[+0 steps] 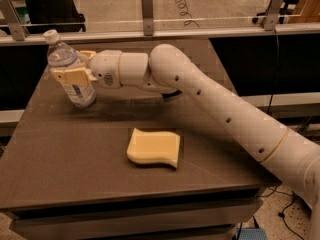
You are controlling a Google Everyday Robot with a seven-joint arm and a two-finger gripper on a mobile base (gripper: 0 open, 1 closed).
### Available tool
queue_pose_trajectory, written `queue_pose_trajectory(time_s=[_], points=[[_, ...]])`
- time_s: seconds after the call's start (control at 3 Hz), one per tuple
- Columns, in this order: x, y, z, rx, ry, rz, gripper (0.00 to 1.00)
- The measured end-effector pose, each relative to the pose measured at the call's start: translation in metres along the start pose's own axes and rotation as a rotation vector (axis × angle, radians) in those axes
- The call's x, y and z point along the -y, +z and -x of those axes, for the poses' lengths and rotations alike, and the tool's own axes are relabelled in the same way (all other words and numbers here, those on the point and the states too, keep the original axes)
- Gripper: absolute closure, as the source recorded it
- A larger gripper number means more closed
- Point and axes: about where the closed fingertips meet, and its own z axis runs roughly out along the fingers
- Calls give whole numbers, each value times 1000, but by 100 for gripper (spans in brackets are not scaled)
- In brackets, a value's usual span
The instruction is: Place blue plastic bottle upright
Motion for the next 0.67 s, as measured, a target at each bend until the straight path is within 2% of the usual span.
queue_pose_trajectory(time_s=[0.67], points=[[0,0,-1,0,0,0,14]])
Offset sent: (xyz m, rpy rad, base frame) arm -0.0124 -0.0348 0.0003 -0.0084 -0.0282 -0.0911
